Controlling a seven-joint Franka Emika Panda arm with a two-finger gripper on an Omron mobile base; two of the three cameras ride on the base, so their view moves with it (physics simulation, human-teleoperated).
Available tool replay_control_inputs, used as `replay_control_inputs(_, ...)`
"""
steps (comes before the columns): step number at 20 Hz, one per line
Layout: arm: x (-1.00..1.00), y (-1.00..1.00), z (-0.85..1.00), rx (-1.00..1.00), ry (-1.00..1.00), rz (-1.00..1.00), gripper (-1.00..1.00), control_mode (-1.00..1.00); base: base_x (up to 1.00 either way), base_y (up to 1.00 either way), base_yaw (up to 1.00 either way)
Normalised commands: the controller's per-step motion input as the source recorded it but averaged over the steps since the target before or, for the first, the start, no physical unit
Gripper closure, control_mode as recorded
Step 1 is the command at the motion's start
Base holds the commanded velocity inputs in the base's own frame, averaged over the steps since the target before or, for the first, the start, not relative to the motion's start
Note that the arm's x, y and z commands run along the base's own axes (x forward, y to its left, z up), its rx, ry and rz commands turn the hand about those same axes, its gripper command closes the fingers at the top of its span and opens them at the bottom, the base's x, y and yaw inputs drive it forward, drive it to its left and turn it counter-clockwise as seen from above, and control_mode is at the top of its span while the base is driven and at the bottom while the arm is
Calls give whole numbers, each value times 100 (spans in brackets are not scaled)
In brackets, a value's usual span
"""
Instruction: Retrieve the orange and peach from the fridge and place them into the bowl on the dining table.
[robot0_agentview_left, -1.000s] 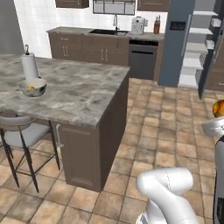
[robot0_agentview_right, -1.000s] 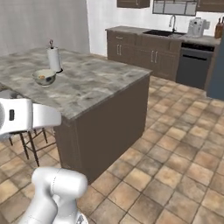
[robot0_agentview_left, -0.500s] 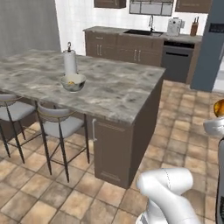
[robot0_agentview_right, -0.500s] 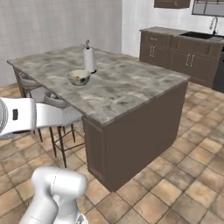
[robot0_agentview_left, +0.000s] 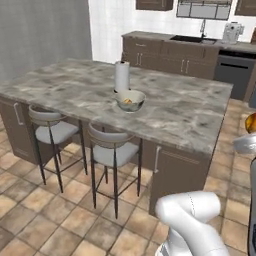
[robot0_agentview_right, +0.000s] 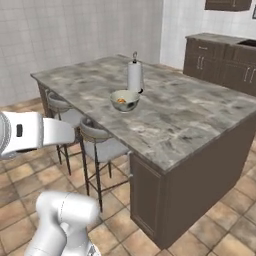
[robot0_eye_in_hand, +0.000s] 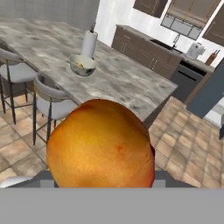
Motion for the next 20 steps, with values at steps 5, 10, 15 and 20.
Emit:
replay_control_inputs(5, 0, 0, 0, 0, 0, 0, 100, 100, 75, 63, 10)
replay_control_inputs(10, 0, 0, 0, 0, 0, 0, 100, 100, 84, 9, 5)
replay_control_inputs(15, 0, 0, 0, 0, 0, 0, 100, 100, 79, -14, 0)
replay_control_inputs(20, 0, 0, 0, 0, 0, 0, 100, 100, 79, -36, 0)
